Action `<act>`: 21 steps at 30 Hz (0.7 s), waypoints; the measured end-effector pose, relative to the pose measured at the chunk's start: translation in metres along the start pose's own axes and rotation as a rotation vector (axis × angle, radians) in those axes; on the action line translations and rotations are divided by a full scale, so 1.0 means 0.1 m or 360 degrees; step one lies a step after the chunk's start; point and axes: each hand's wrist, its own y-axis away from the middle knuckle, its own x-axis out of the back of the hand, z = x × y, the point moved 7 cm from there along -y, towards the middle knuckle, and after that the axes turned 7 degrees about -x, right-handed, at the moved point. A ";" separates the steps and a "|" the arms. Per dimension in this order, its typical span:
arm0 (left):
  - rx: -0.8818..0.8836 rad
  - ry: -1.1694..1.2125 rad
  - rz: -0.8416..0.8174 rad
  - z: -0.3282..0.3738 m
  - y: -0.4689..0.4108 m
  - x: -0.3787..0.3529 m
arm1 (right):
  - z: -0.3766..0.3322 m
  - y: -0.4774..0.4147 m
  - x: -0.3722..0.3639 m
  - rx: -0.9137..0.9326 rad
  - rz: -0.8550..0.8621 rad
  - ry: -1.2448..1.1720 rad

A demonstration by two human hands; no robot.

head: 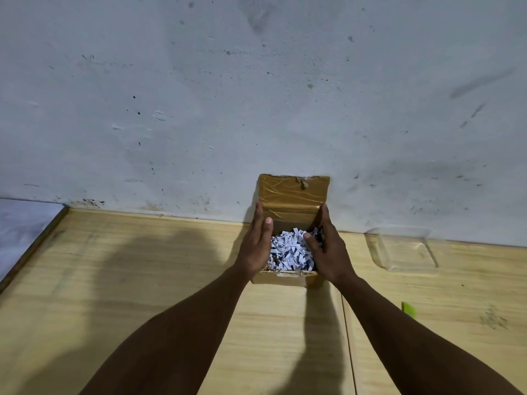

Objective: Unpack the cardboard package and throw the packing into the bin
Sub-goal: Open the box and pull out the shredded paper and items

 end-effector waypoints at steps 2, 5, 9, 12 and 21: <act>-0.0020 0.0005 0.0016 0.00 -0.02 0.00 | -0.01 -0.01 0.00 0.0018 0.0004 -0.0020; -0.0037 0.0006 0.0036 0.01 0.01 0.01 | -0.01 0.02 0.06 0.0031 0.0128 0.0102; 0.0003 0.0009 0.0030 0.03 0.03 0.04 | -0.34 0.12 0.31 0.0359 0.0597 0.0615; 0.0028 0.0045 0.0029 0.03 0.03 0.06 | -0.47 -0.02 -0.04 0.0362 -0.0143 0.0750; 0.0059 0.0021 0.0004 0.00 0.00 0.10 | -0.38 -0.28 -0.74 0.0089 -0.0931 0.1838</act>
